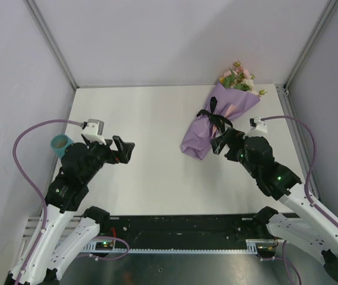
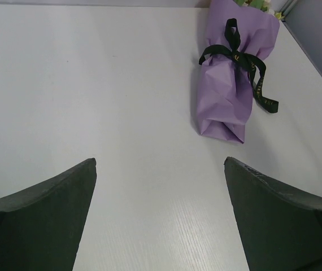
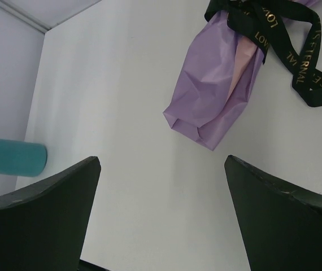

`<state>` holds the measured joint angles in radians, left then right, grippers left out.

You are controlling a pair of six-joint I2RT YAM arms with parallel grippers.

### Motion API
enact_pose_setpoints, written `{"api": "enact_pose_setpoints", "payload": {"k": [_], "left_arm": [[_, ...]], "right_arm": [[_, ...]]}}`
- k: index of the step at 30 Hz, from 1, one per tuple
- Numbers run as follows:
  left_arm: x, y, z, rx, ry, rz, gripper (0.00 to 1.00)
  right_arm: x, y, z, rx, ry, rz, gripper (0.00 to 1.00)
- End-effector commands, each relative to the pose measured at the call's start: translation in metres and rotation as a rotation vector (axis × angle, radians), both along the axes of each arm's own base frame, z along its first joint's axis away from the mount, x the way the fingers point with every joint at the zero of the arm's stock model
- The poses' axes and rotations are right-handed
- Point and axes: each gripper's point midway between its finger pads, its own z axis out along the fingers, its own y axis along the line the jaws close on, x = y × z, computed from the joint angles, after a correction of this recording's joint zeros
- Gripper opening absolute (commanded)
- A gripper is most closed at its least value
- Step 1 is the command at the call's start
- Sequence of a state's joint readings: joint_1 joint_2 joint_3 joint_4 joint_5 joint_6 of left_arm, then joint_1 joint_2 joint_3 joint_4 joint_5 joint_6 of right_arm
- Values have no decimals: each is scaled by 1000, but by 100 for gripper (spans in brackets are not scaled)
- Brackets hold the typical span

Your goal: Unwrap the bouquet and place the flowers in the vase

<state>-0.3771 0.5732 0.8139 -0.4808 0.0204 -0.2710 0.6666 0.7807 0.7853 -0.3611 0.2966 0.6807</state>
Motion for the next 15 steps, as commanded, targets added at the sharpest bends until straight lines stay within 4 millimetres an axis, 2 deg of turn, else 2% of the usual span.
{"api": "enact_pose_setpoints", "payload": {"k": [1,6,9,12,15], "left_arm": [[2,0,16,-22,-47,10,100],[2,0,16,-22,-47,10,99],[1,1,16,-23,-49,11,99],[0,1,18,-26,-54,11,100],[-1,1,18,-28,-60,11,100]], "right_arm": [[5,-5,7,17,-31,-45,99],[18,-15,-1,7,-30,-143,99],[31,-19,-12,-47,-31,-184,99],[50,-16,-35,-78,-9,-176,97],[71,-11,-55,-16,19,-163,90]]}}
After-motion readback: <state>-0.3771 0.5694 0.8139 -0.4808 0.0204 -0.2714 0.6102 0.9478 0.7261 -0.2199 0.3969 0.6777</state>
